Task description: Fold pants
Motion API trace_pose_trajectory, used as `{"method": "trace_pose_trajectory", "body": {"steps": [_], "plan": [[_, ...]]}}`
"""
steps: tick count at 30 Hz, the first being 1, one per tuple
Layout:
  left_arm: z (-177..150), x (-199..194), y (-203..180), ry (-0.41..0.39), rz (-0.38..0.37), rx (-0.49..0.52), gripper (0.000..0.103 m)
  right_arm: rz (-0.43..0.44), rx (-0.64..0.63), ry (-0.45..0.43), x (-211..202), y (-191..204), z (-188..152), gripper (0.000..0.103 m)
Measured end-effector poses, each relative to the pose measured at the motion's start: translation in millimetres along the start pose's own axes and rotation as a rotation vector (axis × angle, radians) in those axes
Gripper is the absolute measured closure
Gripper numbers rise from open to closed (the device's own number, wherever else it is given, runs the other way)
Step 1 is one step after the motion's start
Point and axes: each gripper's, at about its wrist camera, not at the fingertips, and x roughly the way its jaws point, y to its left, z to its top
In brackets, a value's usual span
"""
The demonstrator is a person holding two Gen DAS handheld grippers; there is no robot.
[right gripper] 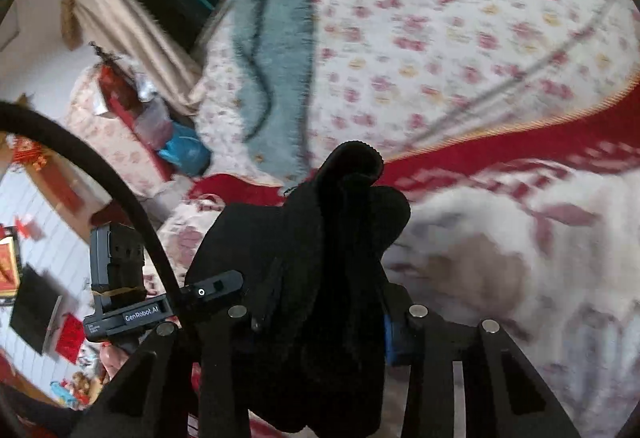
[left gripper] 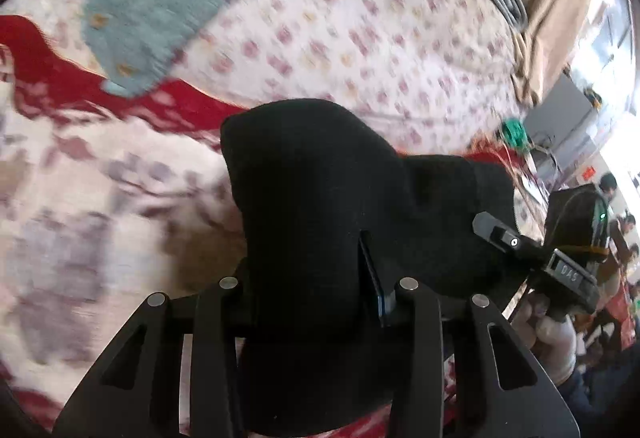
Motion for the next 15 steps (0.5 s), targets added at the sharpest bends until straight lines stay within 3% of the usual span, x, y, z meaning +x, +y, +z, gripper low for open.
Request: {"method": "trace_pose_trajectory", "body": {"steps": [9, 15], "plan": [[13, -57, 96, -0.058, 0.199, -0.109, 0.065, 0.129, 0.005, 0.087, 120, 63, 3, 0.066], [-1, -50, 156, -0.035, 0.263, -0.231, 0.065, 0.11, -0.007, 0.203, 192, 78, -10, 0.066]]}}
